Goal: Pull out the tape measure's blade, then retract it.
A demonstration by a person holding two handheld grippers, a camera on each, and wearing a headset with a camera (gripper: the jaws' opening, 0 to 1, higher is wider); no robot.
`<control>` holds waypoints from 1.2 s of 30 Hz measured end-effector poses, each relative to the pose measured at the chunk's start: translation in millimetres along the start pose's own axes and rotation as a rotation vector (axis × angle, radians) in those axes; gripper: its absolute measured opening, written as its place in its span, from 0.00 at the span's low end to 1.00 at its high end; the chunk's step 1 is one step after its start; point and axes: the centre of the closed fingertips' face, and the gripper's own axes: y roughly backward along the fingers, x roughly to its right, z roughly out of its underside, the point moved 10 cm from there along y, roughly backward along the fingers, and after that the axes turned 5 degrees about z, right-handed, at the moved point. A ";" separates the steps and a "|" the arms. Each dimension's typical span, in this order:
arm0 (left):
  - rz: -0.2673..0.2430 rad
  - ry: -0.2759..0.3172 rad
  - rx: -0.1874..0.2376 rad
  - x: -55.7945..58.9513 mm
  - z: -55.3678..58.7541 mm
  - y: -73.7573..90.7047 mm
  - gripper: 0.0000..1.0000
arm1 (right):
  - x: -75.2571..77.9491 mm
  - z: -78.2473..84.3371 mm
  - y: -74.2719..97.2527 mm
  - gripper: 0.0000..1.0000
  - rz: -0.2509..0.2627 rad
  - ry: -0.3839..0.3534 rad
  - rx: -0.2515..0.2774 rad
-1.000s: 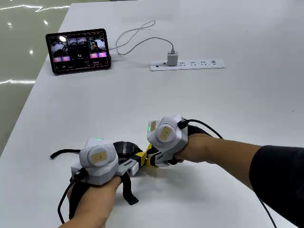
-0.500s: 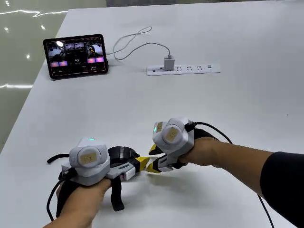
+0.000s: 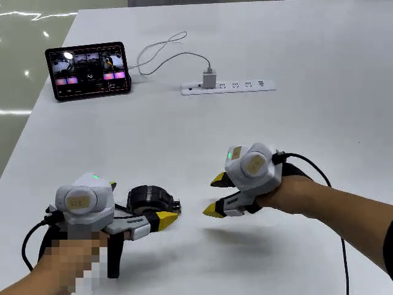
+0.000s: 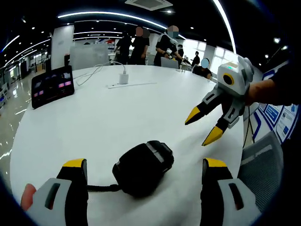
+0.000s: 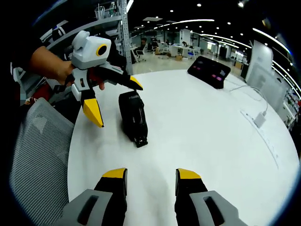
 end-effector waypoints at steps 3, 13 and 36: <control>0.015 -0.026 0.002 0.3 -1.1 7.8 0.99 | -0.4 9.1 12.6 0.40 0.021 -0.012 0.002; 0.026 -0.064 -0.056 -8.2 5.6 31.0 0.99 | 0.9 36.5 58.3 0.48 0.097 -0.071 0.025; 0.025 -0.067 -0.081 -31.7 12.4 64.9 0.99 | -1.1 115.1 139.4 0.73 0.203 -0.216 0.028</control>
